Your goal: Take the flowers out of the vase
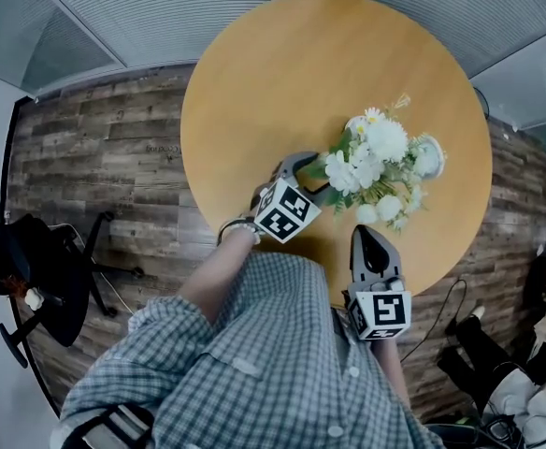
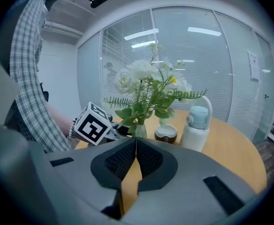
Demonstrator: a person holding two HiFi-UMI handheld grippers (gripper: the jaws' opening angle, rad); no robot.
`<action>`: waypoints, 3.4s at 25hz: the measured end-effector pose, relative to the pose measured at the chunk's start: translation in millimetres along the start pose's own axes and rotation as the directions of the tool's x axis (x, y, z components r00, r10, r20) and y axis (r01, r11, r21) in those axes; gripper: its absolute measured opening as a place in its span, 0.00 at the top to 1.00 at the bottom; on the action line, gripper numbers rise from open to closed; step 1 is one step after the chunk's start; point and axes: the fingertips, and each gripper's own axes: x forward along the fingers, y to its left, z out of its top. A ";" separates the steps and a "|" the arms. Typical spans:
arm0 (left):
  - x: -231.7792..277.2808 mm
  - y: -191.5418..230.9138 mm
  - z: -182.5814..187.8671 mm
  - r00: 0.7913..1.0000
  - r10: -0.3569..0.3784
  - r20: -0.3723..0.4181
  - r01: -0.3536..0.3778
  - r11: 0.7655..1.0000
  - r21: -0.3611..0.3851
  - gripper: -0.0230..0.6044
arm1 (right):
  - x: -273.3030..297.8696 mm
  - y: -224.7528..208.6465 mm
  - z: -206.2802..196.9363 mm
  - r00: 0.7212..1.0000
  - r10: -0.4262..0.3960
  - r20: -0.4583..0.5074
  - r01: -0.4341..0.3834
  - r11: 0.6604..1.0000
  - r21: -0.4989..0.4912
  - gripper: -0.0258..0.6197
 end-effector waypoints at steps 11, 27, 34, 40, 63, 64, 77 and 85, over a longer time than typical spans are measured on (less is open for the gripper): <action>0.0 3.0 -1.8 1.000 0.030 -0.008 -0.030 1.000 0.007 0.58 | 48.7 -10.9 -2.6 0.999 0.026 -0.029 -0.025 0.999 0.036 0.88; -1.4 -4.0 -0.1 0.999 0.019 -0.027 -0.017 0.997 0.077 0.59 | 97.4 -16.9 39.5 0.985 0.106 0.140 -0.120 0.988 0.097 0.66; 0.9 4.6 -1.5 0.999 0.001 -0.035 0.001 0.997 0.071 0.59 | 122.5 -17.2 54.1 0.975 0.148 0.166 -0.170 0.977 0.126 0.66; -1.9 -0.1 -0.5 0.999 -0.003 -0.032 0.005 0.998 0.066 0.59 | 120.7 -15.3 61.7 0.966 0.171 0.192 -0.196 0.973 0.118 0.73; -1.9 -0.1 -3.2 1.000 -0.005 -0.023 0.007 0.998 0.056 0.59 | 63.3 -38.3 180.7 0.904 0.140 0.404 -0.193 0.977 0.094 0.86; -2.1 0.0 -3.5 1.000 -0.005 -0.022 0.007 0.998 0.055 0.59 | 57.9 -42.0 186.6 0.901 0.131 0.413 -0.184 0.979 0.093 0.86; -1.7 1.4 -5.2 1.000 -0.011 -0.024 0.012 0.999 0.053 0.59 | 15.4 -85.1 125.2 0.992 0.023 0.128 -0.046 0.983 0.176 0.86; -2.1 1.5 -4.9 0.999 -0.020 -0.031 0.022 0.998 0.056 0.59 | 19.5 -62.9 13.8 0.979 0.066 -0.192 -0.014 0.966 0.260 0.86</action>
